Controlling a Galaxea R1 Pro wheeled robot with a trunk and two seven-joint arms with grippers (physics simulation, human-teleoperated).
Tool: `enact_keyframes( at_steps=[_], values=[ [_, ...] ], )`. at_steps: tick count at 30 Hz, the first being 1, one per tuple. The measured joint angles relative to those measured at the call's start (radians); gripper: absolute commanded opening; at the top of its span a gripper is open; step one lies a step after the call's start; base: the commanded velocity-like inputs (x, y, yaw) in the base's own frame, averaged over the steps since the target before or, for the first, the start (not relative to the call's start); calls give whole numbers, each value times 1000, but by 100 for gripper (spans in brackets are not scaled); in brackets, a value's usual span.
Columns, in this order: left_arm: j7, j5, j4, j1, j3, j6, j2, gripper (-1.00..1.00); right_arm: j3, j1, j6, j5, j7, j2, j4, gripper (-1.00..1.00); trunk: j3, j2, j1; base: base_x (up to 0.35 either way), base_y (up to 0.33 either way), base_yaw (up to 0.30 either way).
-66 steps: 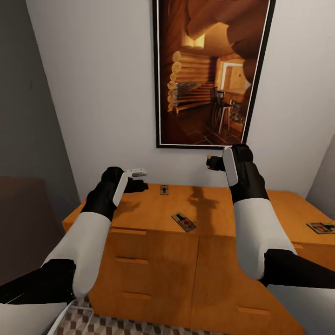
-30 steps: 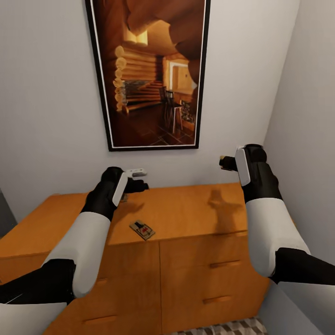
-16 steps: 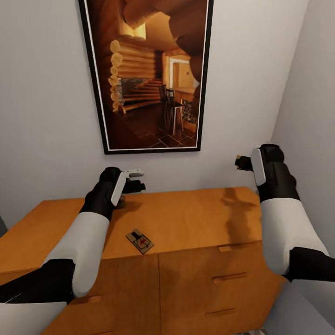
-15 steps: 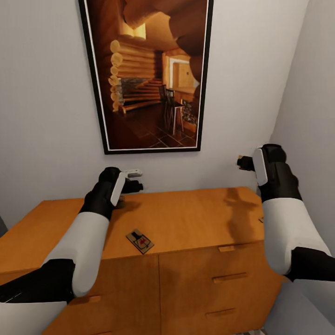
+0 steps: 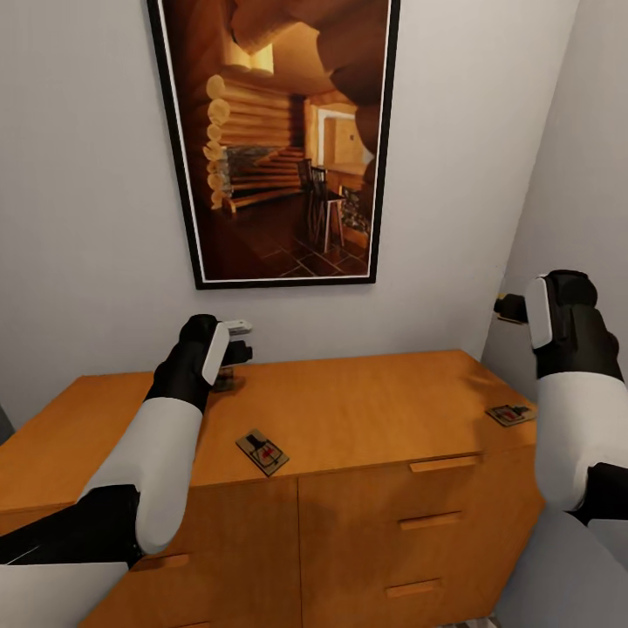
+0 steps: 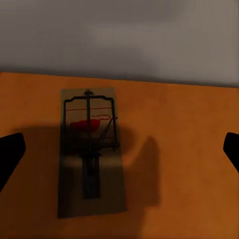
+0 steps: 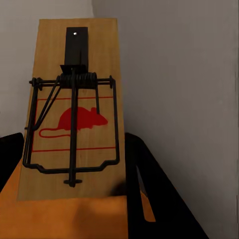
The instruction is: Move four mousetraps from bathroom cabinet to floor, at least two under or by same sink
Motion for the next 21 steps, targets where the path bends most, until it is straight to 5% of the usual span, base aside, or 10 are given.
enact_keyframes(
  at_steps=[21],
  values=[
    [10,-4,0,0,17,0,0,100,-8,9,0,-10,3,3,-11,-100,0,0,0,0,0,0]
  ],
)
